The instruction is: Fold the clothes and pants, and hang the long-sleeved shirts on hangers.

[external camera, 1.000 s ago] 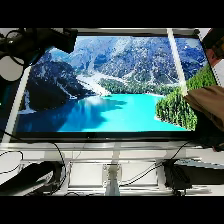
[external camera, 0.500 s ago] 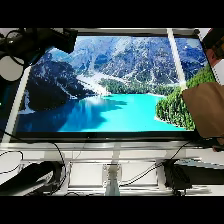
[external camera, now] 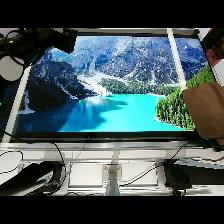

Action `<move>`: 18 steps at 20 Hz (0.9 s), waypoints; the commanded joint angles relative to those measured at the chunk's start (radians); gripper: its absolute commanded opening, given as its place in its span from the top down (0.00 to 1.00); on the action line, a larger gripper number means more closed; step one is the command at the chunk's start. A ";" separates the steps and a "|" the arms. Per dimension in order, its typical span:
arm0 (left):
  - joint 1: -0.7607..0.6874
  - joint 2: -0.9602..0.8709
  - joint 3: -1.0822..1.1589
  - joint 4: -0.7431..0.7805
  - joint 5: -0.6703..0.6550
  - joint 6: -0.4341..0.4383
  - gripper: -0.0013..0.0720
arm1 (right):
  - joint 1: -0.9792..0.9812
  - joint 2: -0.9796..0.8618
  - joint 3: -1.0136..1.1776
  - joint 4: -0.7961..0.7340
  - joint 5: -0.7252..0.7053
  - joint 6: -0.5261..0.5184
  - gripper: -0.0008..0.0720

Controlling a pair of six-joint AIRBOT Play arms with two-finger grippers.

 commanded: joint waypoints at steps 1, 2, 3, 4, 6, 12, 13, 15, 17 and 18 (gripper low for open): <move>0.001 -0.001 0.000 0.000 0.000 0.000 0.03 | 0.001 0.000 0.104 -0.032 -0.050 0.022 0.40; 0.001 -0.001 0.000 0.000 0.000 0.000 0.03 | 0.003 0.000 0.158 -0.026 -0.066 0.025 0.48; 0.001 -0.001 0.000 0.000 0.000 0.000 0.03 | 0.009 0.000 0.218 -0.011 -0.088 0.024 0.62; 0.001 -0.001 0.000 0.000 0.000 0.000 0.03 | 0.015 0.000 0.276 0.044 -0.108 0.027 0.78; 0.001 -0.001 0.000 0.000 0.000 0.000 0.03 | 0.033 0.002 0.347 0.226 -0.161 0.039 0.95; 0.001 -0.001 0.000 0.000 0.000 0.000 0.03 | 0.372 0.036 0.349 0.560 -0.222 -0.141 0.95; 0.001 -0.001 0.000 0.000 0.000 0.000 0.03 | 0.460 0.038 0.349 0.556 -0.222 -0.233 0.95; 0.001 -0.001 0.000 0.000 0.000 0.000 0.03 | 0.636 0.036 0.347 0.535 -0.225 -0.441 0.95; 0.001 -0.001 0.000 0.000 0.000 0.000 0.03 | 0.801 0.037 0.330 0.369 -0.260 -0.504 0.95; 0.001 -0.001 0.000 0.000 0.000 0.000 0.03 | 0.866 0.037 0.318 0.265 -0.275 -0.504 0.95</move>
